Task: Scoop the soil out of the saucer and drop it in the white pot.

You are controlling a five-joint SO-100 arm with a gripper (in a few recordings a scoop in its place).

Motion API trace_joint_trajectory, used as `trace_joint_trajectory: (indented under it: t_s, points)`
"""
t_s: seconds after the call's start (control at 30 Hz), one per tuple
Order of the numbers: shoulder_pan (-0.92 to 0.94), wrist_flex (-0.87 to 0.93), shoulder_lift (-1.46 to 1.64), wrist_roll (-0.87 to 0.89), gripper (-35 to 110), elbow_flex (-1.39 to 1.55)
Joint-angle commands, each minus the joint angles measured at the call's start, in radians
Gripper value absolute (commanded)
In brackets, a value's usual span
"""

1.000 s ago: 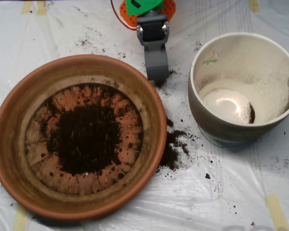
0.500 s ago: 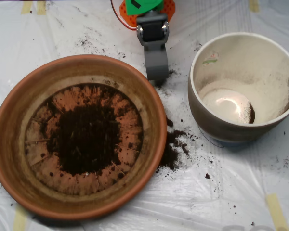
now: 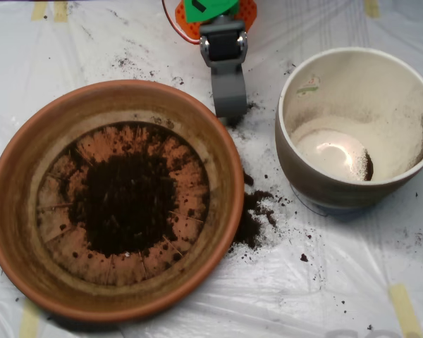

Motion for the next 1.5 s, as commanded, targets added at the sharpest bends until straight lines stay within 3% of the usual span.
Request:
trace_joint_trajectory:
  t_s: [0.0, 0.33, 0.5, 0.6, 1.13, 1.3, 1.47]
  points:
    - [0.241, -0.051, 0.04, -0.002, 0, -0.041]
    - [0.23, -0.046, 0.04, -0.017, 1, -0.048]
    - [0.219, 0.044, 0.04, -0.026, 4, -0.16]
    - [0.161, 0.043, 0.04, -0.032, 13, -0.172]
    - [-0.187, -0.066, 0.041, -0.129, 12, -0.063]
    - [-0.207, -0.084, 0.028, -0.089, 14, -0.178]
    - [-0.153, -0.133, -0.202, -0.04, 16, -0.4]
